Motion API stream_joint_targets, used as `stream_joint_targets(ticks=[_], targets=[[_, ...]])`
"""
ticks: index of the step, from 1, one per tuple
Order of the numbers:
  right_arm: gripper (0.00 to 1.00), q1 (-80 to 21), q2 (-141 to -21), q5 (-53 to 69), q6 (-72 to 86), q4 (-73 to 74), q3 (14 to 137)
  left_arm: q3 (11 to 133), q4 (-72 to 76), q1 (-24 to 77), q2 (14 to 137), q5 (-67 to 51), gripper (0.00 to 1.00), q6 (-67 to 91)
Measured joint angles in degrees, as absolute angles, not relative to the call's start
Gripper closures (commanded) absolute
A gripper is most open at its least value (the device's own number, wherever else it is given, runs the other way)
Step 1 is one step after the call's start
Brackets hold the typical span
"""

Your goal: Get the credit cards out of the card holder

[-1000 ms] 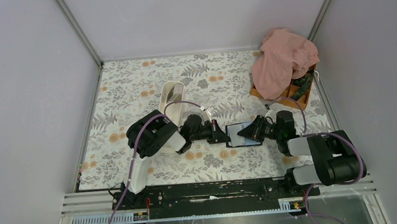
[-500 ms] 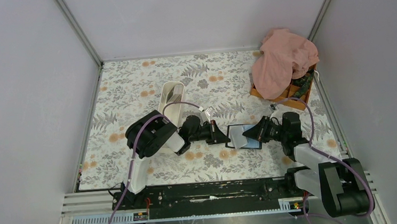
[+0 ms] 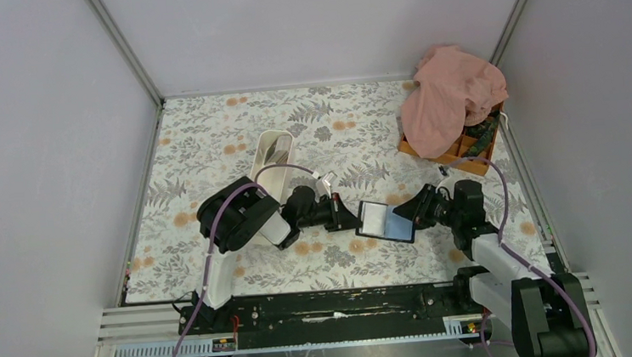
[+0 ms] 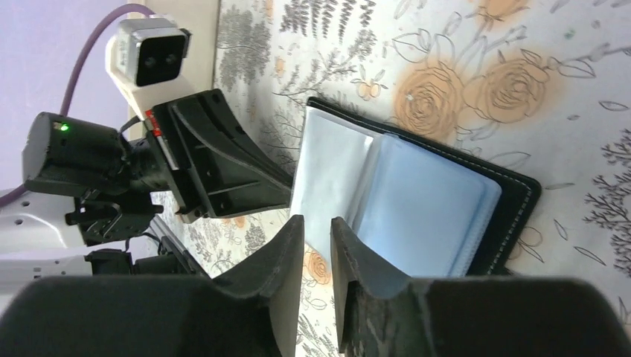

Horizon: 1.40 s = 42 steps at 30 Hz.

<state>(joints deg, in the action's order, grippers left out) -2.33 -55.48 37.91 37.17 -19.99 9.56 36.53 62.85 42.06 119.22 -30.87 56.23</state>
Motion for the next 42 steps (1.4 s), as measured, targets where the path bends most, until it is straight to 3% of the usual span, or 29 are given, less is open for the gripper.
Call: stream_joint_targets(ticks=[2, 4, 12, 27, 42], targets=[[0.61, -2.3, -56.3, 37.3, 36.7, -19.4, 9.7, 36.4, 62.9, 42.0, 119.2, -30.9, 1.0, 56.2], [0.59, -2.3, -58.6, 37.1, 36.2, -19.4, 10.0, 36.4, 62.9, 42.0, 119.2, -30.8, 1.0, 56.1], [0.7, -2.2, -66.6, 39.2, 37.4, -25.2, 8.6, 35.2, 63.4, 42.9, 118.5, -28.8, 1.0, 56.0], [0.8, -9.3, -61.3, 34.0, 36.5, -22.6, 6.3, 36.8, 62.2, 44.9, 118.7, -27.6, 1.0, 55.3], [0.79, -10.5, -60.0, 29.1, 36.3, -17.0, 7.2, 35.8, 62.2, 45.0, 117.8, -27.2, 1.0, 54.5]])
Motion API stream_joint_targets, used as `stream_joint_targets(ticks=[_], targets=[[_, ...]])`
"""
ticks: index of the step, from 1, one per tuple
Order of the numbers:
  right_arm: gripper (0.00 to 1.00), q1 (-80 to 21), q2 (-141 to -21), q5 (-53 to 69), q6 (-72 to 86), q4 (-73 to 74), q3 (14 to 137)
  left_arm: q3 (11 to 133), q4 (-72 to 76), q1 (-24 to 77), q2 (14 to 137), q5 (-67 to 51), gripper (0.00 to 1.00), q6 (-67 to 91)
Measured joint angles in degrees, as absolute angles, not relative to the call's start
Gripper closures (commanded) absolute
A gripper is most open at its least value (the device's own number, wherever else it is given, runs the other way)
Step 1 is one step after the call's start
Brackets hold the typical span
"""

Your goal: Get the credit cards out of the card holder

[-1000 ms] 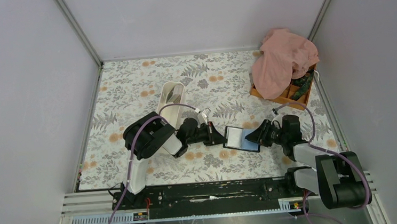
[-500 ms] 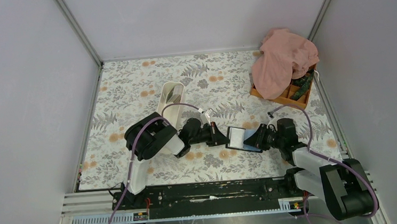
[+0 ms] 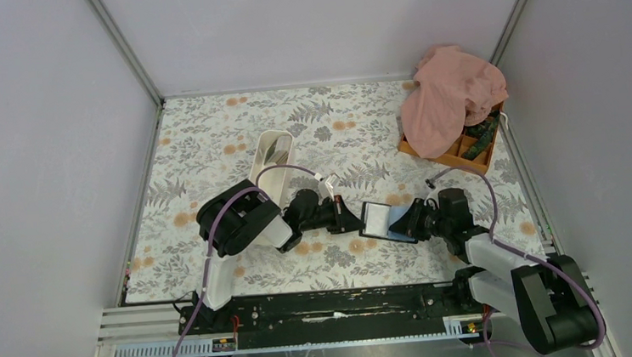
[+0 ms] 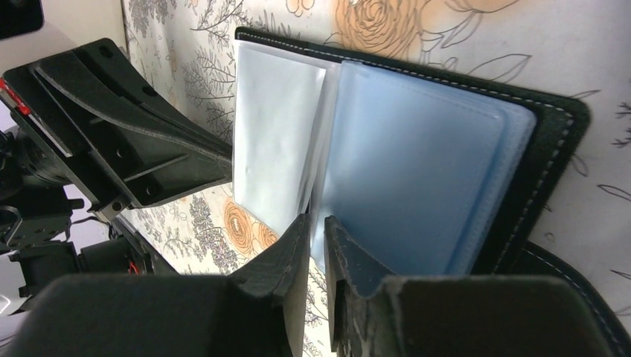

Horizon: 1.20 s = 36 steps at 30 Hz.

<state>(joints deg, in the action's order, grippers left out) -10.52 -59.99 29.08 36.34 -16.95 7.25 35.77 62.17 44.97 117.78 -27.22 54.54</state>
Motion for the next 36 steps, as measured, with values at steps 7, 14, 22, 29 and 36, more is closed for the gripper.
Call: stream_joint_targets(ticks=[7, 14, 22, 29, 36], targets=[[0.75, -12.5, -61.0, 28.9, 35.9, -17.0, 7.9, 35.9, 62.1, 45.0, 117.8, -27.2, 1.0, 54.5], [0.74, -12.8, -60.8, 28.9, 35.4, -17.0, 7.9, 36.1, 62.1, 44.8, 118.0, -27.8, 1.0, 54.5], [0.74, -13.7, -62.2, 29.2, 34.8, -17.2, 8.7, 36.1, 62.0, 44.8, 118.0, -28.1, 1.0, 54.5], [0.74, -14.2, -64.6, 30.1, 35.4, -20.3, 8.8, 36.1, 62.0, 44.8, 118.0, -28.1, 1.0, 54.5], [0.74, -14.3, -67.5, 31.7, 37.7, -25.7, 7.5, 36.2, 61.7, 44.8, 117.9, -28.3, 1.0, 54.2]])
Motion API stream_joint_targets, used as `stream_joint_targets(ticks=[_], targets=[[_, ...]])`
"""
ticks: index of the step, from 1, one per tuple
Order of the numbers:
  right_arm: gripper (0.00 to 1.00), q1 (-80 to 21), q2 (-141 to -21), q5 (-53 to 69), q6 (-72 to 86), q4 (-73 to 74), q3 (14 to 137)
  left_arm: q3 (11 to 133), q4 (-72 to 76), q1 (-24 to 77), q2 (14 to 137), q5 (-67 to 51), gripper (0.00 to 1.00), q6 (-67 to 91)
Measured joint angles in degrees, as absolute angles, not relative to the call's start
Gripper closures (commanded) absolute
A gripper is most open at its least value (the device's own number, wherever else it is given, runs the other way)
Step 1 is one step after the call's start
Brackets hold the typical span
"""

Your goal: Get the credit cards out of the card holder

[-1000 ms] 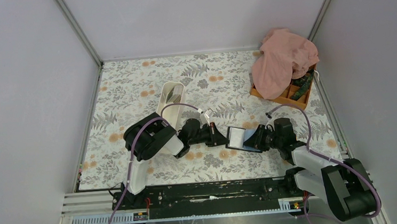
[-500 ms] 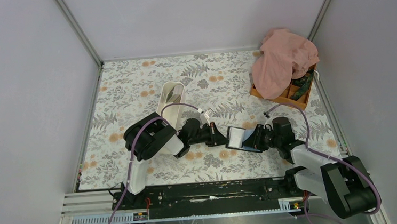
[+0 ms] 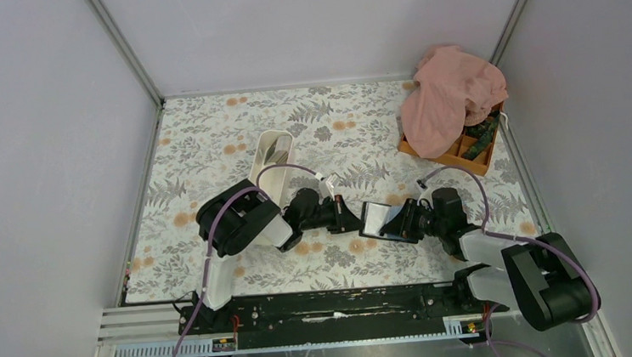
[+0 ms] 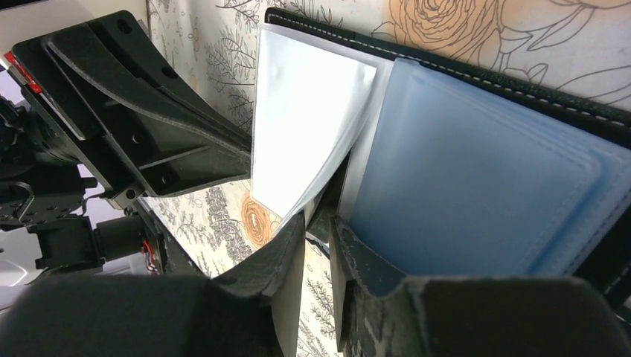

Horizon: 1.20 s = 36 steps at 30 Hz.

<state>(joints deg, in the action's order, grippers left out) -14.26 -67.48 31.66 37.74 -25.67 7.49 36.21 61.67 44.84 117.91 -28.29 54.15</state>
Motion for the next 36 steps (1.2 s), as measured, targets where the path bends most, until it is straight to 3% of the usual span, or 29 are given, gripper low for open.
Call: stream_joint_targets(ticks=[7, 22, 36], targets=[[0.74, -14.3, -69.4, 32.6, 39.5, -29.5, 6.7, 36.4, 55.6, 45.1, 114.8, -27.6, 1.0, 51.1], [0.75, -14.4, -69.7, 32.6, 39.7, -30.7, 6.5, 38.6, 28.5, 46.7, 102.6, -18.7, 1.0, 39.6], [0.75, -14.4, -69.9, 32.5, 39.6, -30.6, 6.5, 43.3, 23.5, 47.5, 103.5, -19.8, 1.0, 37.9]])
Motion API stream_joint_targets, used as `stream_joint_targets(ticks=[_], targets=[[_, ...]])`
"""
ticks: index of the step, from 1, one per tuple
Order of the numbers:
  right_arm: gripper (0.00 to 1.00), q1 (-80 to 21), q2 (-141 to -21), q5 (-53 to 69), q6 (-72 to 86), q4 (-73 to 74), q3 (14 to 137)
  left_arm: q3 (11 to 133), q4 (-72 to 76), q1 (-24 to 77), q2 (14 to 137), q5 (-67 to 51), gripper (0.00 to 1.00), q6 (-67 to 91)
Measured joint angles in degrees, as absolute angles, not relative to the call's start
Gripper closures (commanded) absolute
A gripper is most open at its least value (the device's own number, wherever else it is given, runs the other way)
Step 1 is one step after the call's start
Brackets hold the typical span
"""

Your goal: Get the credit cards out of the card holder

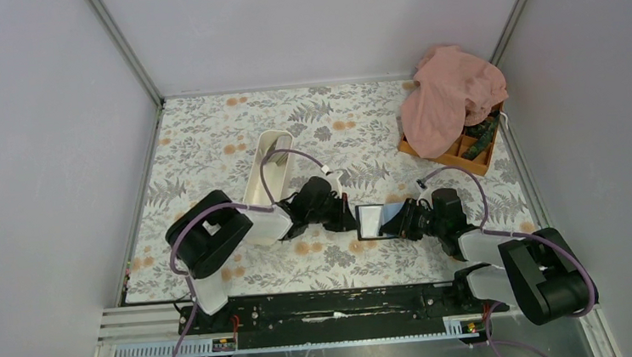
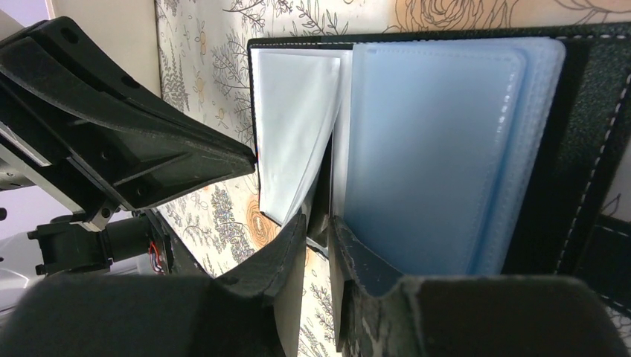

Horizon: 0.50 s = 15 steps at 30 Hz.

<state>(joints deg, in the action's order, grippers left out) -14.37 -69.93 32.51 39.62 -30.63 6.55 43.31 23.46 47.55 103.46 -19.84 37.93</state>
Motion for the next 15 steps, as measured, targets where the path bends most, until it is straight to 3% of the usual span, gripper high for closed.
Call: stream_joint_targets(ticks=[15], targets=[[0.75, -14.4, -70.2, 32.5, 39.3, -30.6, 6.5, 43.7, 23.8, 48.2, 103.9, -21.4, 1.0, 38.9]])
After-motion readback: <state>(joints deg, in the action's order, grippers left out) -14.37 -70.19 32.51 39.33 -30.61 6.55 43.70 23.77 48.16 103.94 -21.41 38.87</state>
